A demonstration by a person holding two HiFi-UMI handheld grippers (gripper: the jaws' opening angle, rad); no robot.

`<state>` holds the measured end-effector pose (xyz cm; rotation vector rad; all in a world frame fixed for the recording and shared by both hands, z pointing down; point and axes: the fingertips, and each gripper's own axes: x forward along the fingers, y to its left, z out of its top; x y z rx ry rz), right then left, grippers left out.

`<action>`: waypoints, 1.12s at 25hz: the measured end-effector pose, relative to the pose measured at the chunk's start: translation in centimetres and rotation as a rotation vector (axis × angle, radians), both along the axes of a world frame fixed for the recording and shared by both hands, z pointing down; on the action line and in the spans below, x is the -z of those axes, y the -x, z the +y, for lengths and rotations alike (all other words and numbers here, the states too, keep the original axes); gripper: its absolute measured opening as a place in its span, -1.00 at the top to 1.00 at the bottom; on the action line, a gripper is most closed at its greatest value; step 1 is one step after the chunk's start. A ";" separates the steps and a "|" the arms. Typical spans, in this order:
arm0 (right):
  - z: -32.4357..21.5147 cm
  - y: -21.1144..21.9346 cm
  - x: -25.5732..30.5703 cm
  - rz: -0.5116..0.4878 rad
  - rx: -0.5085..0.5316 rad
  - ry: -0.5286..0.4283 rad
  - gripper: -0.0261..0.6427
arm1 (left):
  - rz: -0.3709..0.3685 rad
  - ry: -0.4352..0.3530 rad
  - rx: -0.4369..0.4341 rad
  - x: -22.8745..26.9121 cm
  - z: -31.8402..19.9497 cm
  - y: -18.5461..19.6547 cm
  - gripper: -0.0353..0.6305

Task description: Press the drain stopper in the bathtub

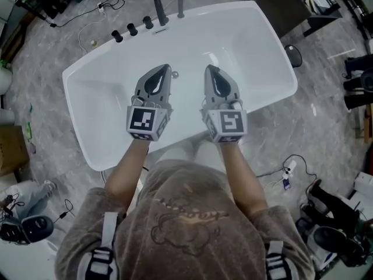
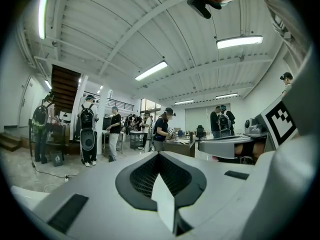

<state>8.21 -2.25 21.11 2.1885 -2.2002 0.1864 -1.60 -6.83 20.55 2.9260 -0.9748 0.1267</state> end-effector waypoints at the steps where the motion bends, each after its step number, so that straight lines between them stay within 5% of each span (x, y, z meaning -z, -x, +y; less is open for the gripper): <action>1: -0.4 -0.2 -0.2 0.003 0.004 0.001 0.92 | -0.002 0.001 -0.001 -0.3 -0.3 -0.3 0.89; 13: -6.1 -2.8 -5.7 0.003 0.067 0.018 0.92 | -0.004 0.012 0.046 -5.3 -5.3 -2.9 0.89; 28: -11.9 -2.9 -17.0 -0.018 0.187 0.031 0.92 | -0.020 0.042 0.109 -17.3 -10.6 -4.4 0.89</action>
